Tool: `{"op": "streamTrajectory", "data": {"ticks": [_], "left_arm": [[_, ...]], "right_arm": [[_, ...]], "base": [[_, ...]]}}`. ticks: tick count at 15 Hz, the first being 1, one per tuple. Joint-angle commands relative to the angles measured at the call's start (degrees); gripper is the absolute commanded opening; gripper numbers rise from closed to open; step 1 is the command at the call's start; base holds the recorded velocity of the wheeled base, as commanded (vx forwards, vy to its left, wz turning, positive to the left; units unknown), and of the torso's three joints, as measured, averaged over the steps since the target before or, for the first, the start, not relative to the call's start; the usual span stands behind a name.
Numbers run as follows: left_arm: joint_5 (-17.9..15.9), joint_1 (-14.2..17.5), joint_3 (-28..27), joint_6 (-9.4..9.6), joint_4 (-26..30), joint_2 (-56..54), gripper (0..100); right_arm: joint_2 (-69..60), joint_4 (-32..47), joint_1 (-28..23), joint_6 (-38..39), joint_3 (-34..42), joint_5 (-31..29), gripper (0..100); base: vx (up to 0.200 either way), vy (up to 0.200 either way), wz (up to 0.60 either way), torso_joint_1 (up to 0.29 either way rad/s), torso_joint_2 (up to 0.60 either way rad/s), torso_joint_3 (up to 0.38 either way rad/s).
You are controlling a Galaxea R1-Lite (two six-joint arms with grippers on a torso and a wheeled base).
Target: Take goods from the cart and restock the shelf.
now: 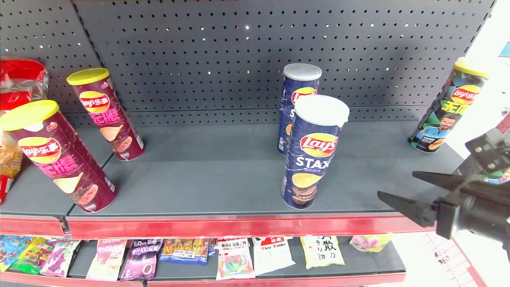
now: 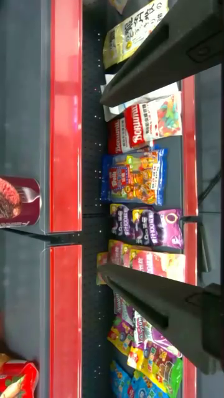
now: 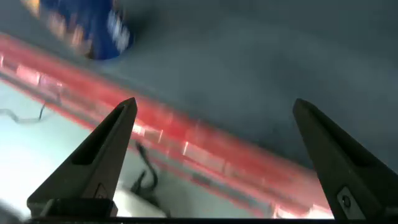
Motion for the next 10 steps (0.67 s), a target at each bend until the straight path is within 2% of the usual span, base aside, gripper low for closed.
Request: {"op": "streamTrajectory", "data": {"ticks": [1,5,7,10], "left_arm": [[0.0,0.0,0.0,-0.01,0.0,0.0,100],[0.0,0.0,0.0,-0.01,0.0,0.0,100],[0.0,0.0,0.0,-0.01,0.0,0.0,100],[0.0,0.0,0.0,-0.01,0.0,0.0,100]], "right_arm": [[9.9,-4.2,1.8,0.2,-2.5,-0.2,100],[12.9,-4.3,2.5,0.2,-4.4,-0.8,100],[14.8,-4.3,4.7,0.8,-6.5,-4.1,100],[15.6,-4.3,6.7,1.2,-6.8,-4.9,100]], "base": [[0.0,0.0,0.0,0.0,0.0,0.0],[0.0,0.0,0.0,0.0,0.0,0.0],[0.0,0.0,0.0,0.0,0.0,0.0],[0.0,0.0,0.0,0.0,0.0,0.0]]}}
